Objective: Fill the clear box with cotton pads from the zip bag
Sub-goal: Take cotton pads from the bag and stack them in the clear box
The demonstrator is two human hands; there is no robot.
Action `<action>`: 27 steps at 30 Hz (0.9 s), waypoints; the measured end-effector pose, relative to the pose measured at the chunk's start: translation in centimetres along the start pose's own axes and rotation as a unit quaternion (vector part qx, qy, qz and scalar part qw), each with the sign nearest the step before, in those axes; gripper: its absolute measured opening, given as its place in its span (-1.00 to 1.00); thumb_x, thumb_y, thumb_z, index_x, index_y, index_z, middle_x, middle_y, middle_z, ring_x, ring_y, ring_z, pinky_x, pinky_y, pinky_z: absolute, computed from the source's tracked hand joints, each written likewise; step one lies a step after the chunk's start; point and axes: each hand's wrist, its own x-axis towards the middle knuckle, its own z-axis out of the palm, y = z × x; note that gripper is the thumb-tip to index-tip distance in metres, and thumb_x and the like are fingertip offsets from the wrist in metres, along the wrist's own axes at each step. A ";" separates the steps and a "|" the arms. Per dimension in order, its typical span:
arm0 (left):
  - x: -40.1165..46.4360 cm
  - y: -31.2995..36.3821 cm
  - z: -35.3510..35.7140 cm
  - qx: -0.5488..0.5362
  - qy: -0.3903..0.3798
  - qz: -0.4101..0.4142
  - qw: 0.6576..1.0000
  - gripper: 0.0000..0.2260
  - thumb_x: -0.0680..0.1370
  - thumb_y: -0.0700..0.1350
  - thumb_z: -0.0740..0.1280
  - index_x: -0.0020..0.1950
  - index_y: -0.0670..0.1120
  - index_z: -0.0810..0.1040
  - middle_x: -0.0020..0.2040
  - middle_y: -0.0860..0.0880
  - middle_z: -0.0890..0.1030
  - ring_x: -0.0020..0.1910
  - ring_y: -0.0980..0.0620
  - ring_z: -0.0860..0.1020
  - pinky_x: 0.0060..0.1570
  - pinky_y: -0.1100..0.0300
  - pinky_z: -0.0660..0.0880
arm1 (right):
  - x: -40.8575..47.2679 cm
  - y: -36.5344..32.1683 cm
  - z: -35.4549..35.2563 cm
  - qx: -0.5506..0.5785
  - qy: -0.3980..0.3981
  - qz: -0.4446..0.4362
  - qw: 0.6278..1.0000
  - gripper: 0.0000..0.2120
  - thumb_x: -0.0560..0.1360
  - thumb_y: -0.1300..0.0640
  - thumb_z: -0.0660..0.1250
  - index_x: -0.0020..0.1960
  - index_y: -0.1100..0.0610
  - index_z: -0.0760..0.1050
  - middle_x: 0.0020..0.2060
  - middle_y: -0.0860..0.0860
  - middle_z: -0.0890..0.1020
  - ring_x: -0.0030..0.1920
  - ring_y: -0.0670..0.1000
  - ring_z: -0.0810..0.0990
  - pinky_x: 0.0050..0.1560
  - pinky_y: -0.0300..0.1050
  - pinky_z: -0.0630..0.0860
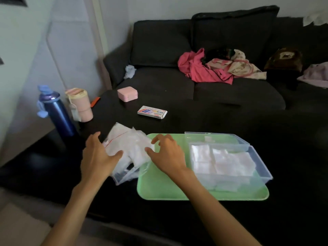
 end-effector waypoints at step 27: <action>1.6 -4.5 0.4 -0.118 0.123 0.041 0.984 -0.85 0.38 -0.11 0.42 -0.18 0.16 0.61 0.14 0.25 0.55 0.06 0.11 0.54 -0.12 0.23 0.30 | 0.4 3.6 1.6 0.042 0.141 -0.009 0.989 -0.80 0.34 0.23 0.47 -0.18 -0.07 0.66 -0.16 -0.13 0.65 -0.25 -0.16 0.59 -0.25 -0.26 0.46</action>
